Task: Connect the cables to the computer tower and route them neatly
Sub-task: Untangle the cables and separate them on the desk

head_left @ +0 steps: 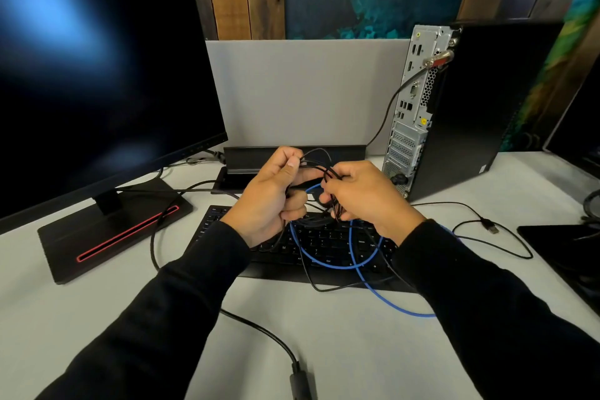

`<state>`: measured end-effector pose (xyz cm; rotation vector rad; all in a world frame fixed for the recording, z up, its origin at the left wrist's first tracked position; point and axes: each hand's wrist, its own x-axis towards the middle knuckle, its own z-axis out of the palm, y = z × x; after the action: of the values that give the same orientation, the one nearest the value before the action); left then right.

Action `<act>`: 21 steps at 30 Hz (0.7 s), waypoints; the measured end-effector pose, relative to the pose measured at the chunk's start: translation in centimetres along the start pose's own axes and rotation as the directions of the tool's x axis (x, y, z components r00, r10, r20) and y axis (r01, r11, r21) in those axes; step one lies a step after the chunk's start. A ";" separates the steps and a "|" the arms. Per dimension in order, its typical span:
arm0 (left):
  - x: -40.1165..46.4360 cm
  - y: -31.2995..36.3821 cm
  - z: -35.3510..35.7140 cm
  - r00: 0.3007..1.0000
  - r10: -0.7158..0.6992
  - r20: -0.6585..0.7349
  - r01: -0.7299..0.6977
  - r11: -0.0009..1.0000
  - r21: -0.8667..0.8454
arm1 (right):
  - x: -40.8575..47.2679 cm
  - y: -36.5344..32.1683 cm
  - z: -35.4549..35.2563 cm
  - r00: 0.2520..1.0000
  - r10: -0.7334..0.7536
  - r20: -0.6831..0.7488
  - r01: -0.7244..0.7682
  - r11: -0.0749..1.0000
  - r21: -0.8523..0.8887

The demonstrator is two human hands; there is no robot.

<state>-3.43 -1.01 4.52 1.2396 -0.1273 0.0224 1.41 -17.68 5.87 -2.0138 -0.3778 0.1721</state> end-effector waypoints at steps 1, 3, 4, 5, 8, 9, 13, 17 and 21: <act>0.1 0.1 -0.1 1.000 -0.004 0.005 0.004 1.000 -0.027 | 0.2 -0.2 -0.2 0.999 -0.039 0.003 0.039 0.996 -0.079; 0.1 0.1 -0.2 1.000 -0.007 0.009 0.008 0.998 -0.059 | 0.4 -0.1 -0.4 0.998 -0.060 0.015 0.061 0.991 -0.116; 0.2 0.2 -0.2 1.000 -0.004 0.012 0.005 0.998 -0.055 | 0.5 -0.1 -0.4 0.999 -0.030 0.031 0.031 0.999 -0.031; 0.3 0.3 -0.2 1.000 -0.001 0.017 0.002 0.999 -0.045 | 0.7 0.0 -0.5 0.997 0.017 0.075 -0.026 0.993 0.115; 0.3 0.6 -0.5 1.000 -0.001 0.026 0.002 0.999 -0.040 | 0.8 0.5 -1.4 0.958 0.056 0.282 -0.199 0.837 0.509; 0.4 0.6 -0.6 1.000 -0.005 0.024 0.007 0.998 -0.059 | 0.9 0.9 -1.8 0.946 0.024 0.322 -0.217 0.787 0.578; 0.4 0.2 -1.2 1.000 -0.026 0.002 0.026 0.989 -0.145 | 1.0 1.9 -2.4 0.933 -0.068 0.354 -0.206 0.705 0.679; 0.4 -0.4 -0.9 0.998 -0.062 -0.018 0.059 0.989 -0.134 | 1.1 2.4 -1.6 0.973 -0.059 0.224 -0.066 0.855 0.514; 0.5 -0.9 -0.3 0.999 -0.053 -0.010 0.053 0.997 -0.049 | 0.9 2.7 -1.3 0.986 -0.038 0.160 -0.023 0.933 0.360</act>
<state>-2.80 -1.07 3.68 1.1934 -0.0849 -0.0201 3.16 -19.60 4.13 -1.6378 -0.4250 0.3784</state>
